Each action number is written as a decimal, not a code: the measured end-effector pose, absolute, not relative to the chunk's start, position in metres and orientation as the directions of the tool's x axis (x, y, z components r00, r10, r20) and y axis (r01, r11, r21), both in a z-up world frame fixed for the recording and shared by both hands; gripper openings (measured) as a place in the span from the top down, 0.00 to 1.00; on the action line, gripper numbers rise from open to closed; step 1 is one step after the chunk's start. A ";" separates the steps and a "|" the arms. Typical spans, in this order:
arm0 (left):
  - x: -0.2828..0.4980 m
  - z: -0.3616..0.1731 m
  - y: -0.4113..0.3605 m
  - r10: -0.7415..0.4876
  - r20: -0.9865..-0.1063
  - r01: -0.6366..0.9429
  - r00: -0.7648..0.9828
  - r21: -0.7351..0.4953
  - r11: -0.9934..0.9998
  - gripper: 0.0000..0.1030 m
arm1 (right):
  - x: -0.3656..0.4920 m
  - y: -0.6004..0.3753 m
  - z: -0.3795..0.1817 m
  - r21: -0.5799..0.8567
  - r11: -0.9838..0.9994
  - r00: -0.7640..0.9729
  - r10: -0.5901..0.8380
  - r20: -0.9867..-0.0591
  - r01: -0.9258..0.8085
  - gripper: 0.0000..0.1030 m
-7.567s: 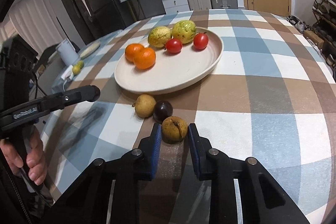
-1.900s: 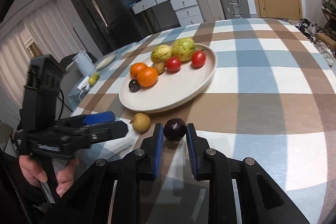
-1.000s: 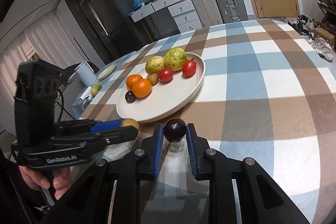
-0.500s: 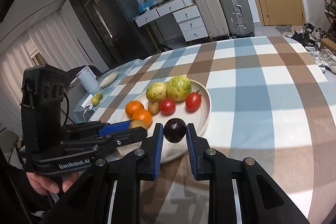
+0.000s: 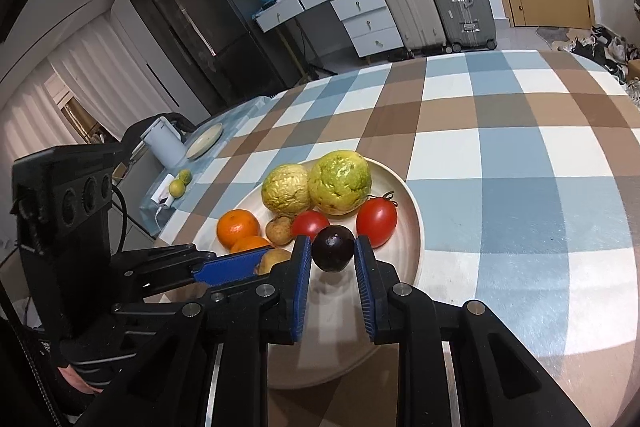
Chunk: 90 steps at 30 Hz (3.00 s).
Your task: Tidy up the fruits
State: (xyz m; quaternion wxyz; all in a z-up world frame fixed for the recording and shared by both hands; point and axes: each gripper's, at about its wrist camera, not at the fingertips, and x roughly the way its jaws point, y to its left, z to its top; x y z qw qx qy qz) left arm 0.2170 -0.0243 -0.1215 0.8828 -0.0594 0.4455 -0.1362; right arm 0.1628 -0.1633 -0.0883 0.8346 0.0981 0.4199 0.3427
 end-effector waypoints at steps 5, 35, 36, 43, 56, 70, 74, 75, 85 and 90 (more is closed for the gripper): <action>0.222 -0.124 -0.026 -0.296 -0.768 0.198 0.569 -0.222 0.955 0.78 | 0.173 -0.159 -0.098 0.468 0.746 0.390 0.655 -0.648 -0.474 0.78; 0.190 -0.087 -0.020 -0.291 -0.695 0.184 0.658 -0.226 0.957 0.40 | 0.161 -0.177 -0.065 0.465 0.769 0.485 0.639 -0.597 -0.440 0.44; 0.185 -0.083 -0.019 -0.281 -0.687 0.178 0.670 -0.219 0.959 0.35 | 0.156 -0.180 -0.060 0.462 0.773 0.501 0.634 -0.589 -0.435 0.38; 0.153 -0.055 -0.007 -0.212 -0.639 0.112 0.739 -0.194 0.975 0.19 | 0.125 -0.198 -0.033 0.445 0.791 0.586 0.611 -0.532 -0.420 0.18; 0.085 -0.008 0.009 -0.087 -0.524 0.022 0.847 -0.130 0.991 0.01 | 0.062 -0.211 0.013 0.397 0.801 0.706 0.589 -0.393 -0.447 0.03; 0.007 0.014 0.023 0.020 -0.323 -0.044 0.946 -0.068 0.997 0.01 | -0.001 -0.197 0.025 0.266 0.851 0.812 0.517 -0.270 -0.453 0.00; -0.006 0.005 0.034 0.033 -0.297 -0.058 0.954 -0.078 0.995 0.01 | -0.014 -0.193 0.024 0.229 0.865 0.832 0.495 -0.249 -0.446 0.00; -0.008 0.001 0.036 0.041 -0.295 -0.066 0.955 -0.076 0.995 0.01 | -0.017 -0.193 0.023 0.222 0.867 0.837 0.492 -0.238 -0.446 0.00; -0.010 -0.036 0.052 0.071 -0.261 -0.088 0.963 -0.055 0.995 0.01 | -0.046 -0.187 0.007 0.086 0.901 0.887 0.434 -0.155 -0.426 0.00; -0.003 -0.050 0.053 0.081 -0.266 -0.096 0.961 -0.044 0.994 0.01 | -0.039 -0.186 -0.010 0.052 0.922 0.903 0.387 -0.186 -0.384 0.00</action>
